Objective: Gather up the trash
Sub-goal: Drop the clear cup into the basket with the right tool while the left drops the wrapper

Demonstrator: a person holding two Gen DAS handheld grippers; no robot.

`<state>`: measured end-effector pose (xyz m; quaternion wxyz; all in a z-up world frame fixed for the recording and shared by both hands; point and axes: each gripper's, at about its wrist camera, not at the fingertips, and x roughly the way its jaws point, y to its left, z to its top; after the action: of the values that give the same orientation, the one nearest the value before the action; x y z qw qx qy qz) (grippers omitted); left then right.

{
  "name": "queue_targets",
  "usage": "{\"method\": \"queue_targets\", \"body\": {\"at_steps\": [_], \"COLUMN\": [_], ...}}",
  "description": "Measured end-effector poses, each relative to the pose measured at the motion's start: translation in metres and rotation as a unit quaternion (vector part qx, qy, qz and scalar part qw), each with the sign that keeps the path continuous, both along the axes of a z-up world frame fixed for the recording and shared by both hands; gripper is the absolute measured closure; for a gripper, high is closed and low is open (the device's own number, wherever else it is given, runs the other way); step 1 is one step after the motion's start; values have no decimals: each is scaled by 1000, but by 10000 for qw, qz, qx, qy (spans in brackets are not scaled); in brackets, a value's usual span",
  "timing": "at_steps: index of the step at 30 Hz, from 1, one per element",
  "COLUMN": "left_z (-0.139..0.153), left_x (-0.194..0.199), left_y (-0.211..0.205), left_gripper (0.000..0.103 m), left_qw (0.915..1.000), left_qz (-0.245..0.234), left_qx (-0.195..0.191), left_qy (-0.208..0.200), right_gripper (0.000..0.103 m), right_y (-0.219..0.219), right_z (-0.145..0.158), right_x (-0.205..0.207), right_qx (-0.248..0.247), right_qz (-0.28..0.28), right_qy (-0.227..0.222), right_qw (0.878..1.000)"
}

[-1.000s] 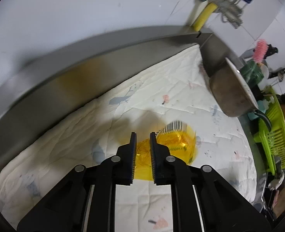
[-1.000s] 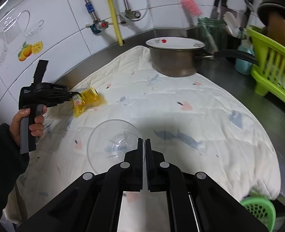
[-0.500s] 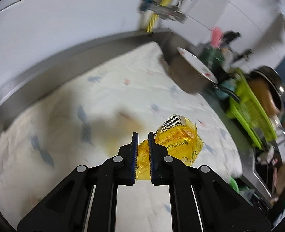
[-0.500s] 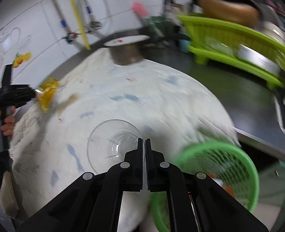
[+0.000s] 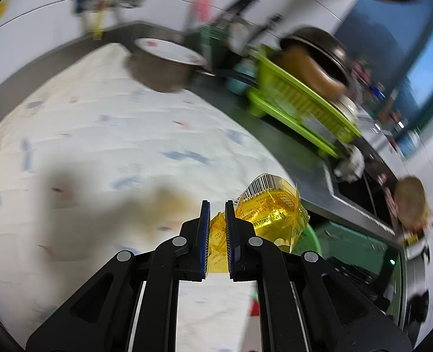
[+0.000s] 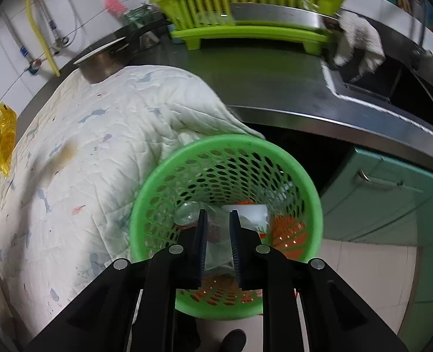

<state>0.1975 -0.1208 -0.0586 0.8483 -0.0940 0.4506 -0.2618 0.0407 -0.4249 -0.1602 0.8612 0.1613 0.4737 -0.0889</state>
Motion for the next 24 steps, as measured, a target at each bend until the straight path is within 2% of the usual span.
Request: {"method": "queue_targets", "body": {"at_steps": [2, 5, 13, 20, 22, 23, 24], "left_z": [0, -3, -25, -45, -47, -49, -49], "left_x": [-12, -22, -35, -40, -42, -43, -45], "left_y": [-27, -62, -143, -183, -188, -190, -191], "left_gripper": [94, 94, 94, 91, 84, 72, 67], "left_qw": [9996, 9982, 9918, 9867, 9859, 9859, 9861], "left_qz": [-267, -588, -1216, -1490, -1531, -1518, -1508], "left_qx": [49, 76, 266, 358, 347, 375, 365], "left_qy": [-31, 35, 302, 542, 572, 595, 601], "right_gripper": [76, 67, 55, 50, 50, 50, 49], "right_y": [-5, -14, -27, -31, -30, -30, -30], "right_z": [0, 2, 22, 36, 38, 39, 39], "right_x": [-8, -19, -56, -81, -85, -87, -89], "right_qx": [-26, 80, 230, 231, 198, 187, 193], "right_qz": [-123, -278, -542, -668, -673, -684, -692], "right_qy": [-23, -106, -441, -632, -650, -660, -672], "right_qw": [9999, 9995, 9973, 9955, 9954, 9953, 9951]}}
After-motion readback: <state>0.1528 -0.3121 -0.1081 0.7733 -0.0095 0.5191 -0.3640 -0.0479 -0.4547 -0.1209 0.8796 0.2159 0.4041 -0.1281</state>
